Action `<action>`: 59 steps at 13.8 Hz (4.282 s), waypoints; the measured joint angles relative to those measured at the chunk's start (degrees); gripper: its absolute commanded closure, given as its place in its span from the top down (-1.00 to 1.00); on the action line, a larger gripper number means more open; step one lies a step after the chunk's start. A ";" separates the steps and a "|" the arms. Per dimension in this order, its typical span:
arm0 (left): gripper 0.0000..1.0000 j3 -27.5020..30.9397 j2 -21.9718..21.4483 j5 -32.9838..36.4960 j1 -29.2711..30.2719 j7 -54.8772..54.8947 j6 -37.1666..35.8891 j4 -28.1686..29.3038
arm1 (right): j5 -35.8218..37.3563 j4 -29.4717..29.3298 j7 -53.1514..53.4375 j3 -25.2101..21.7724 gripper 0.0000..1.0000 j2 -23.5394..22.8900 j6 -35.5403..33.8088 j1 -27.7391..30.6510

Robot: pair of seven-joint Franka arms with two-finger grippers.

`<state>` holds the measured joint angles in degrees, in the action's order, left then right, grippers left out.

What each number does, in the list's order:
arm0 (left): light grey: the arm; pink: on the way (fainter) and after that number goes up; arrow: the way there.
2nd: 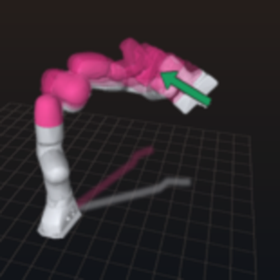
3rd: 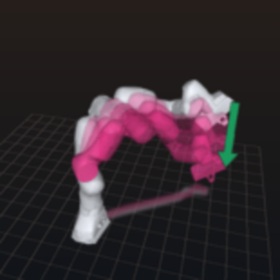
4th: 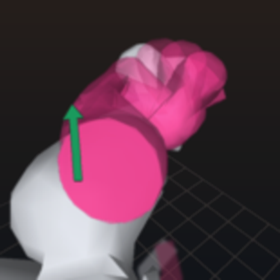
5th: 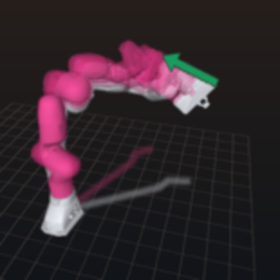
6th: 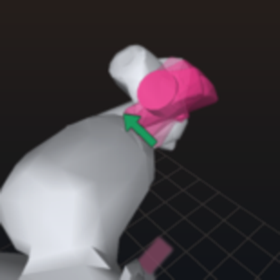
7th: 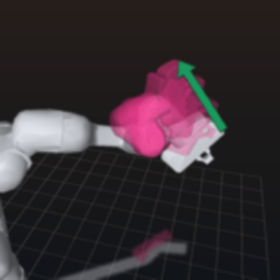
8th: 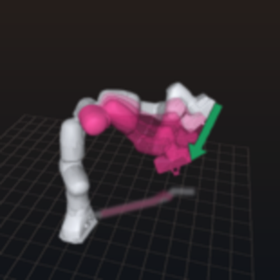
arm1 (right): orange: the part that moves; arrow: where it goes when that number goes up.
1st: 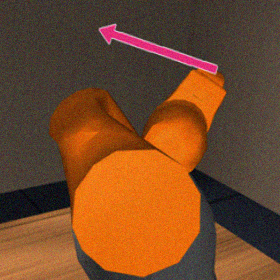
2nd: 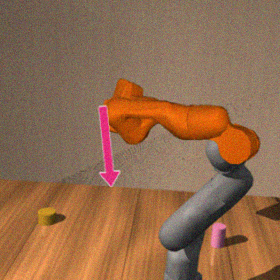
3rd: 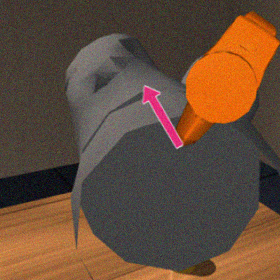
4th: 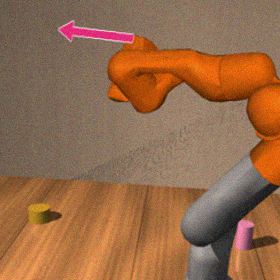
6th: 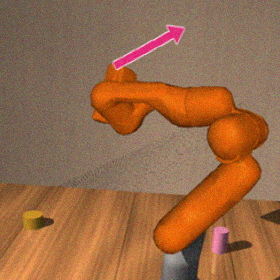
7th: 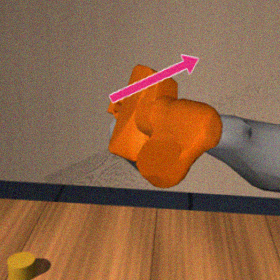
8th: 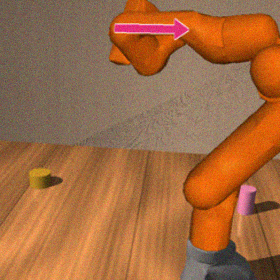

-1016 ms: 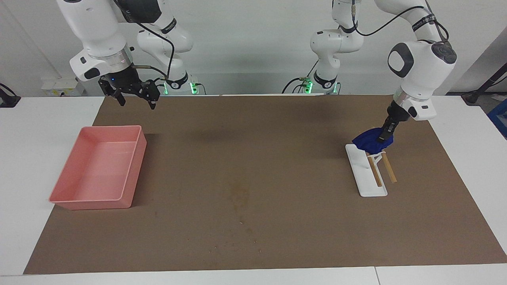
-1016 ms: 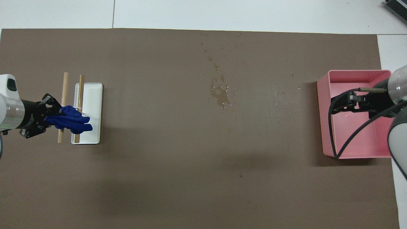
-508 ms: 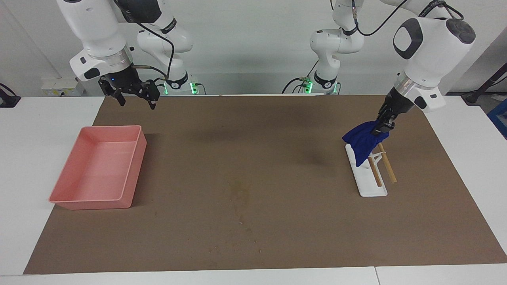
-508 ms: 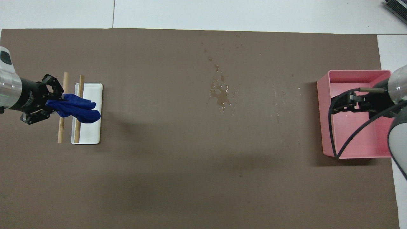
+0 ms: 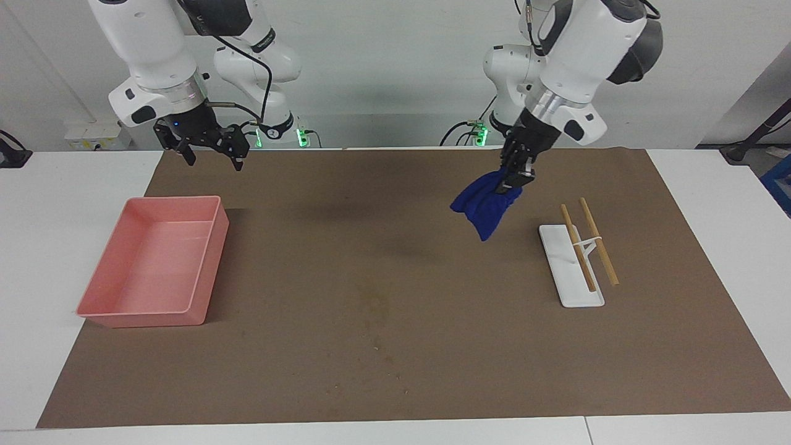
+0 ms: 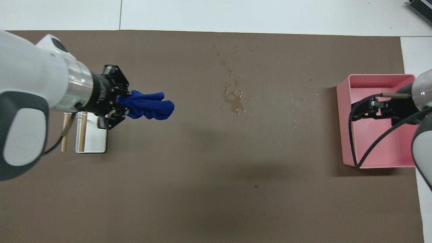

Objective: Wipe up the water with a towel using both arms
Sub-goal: 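Lift the blue cloth and carry it toward the water spill, then reach the right gripper toward the blue cloth held by the left gripper, then grasp the cloth with the right gripper while the left gripper releases it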

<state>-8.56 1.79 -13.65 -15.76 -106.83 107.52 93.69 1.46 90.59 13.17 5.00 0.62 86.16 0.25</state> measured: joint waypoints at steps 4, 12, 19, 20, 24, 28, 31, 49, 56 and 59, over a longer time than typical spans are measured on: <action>-1.00 -0.26 0.38 -0.80 -7.76 -14.43 10.56 2.32 | 0.00 0.01 0.00 0.01 0.94 0.00 -0.06 -0.02; -1.00 0.22 0.38 -0.86 -9.61 -18.12 12.32 2.82 | -10.17 0.17 21.99 1.29 0.77 -0.65 4.49 -2.81; -1.00 0.02 0.38 -0.98 -9.73 -18.60 12.37 2.93 | -20.68 0.15 50.65 1.79 0.76 -2.94 14.65 -8.23; -1.00 0.02 0.38 -0.99 -9.73 -18.85 12.43 2.93 | -21.56 0.16 53.45 1.83 0.76 -3.43 16.01 -9.05; -1.00 -0.04 0.37 -1.08 -10.28 -22.17 14.32 2.88 | -23.10 0.15 62.34 1.92 0.76 -5.23 20.14 -11.34; -1.00 -0.15 0.38 -0.57 -15.41 -31.40 20.63 2.82 | -24.58 0.17 70.84 1.96 0.74 -6.56 24.59 -14.20; -1.00 -0.14 0.38 4.30 -19.76 -40.08 24.04 2.83 | -26.12 0.25 71.82 1.89 -0.03 -7.00 25.40 -14.19; 1.00 1.61 -0.37 8.07 -15.98 -22.12 11.01 2.33 | -25.46 0.78 72.23 1.43 -1.00 -9.68 36.78 -13.79; 1.00 2.44 -4.53 7.99 -0.05 23.19 -15.40 1.32 | -22.51 -4.97 66.71 1.49 -1.00 -28.39 57.51 -14.12; 1.00 3.30 -5.39 8.05 7.39 44.67 -20.20 0.15 | -22.28 -9.74 61.99 1.54 -1.00 -35.81 61.59 -14.46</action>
<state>-5.26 -3.60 -5.60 -8.37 -62.16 87.33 93.83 -20.82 80.85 75.15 6.54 -35.18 147.75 -14.21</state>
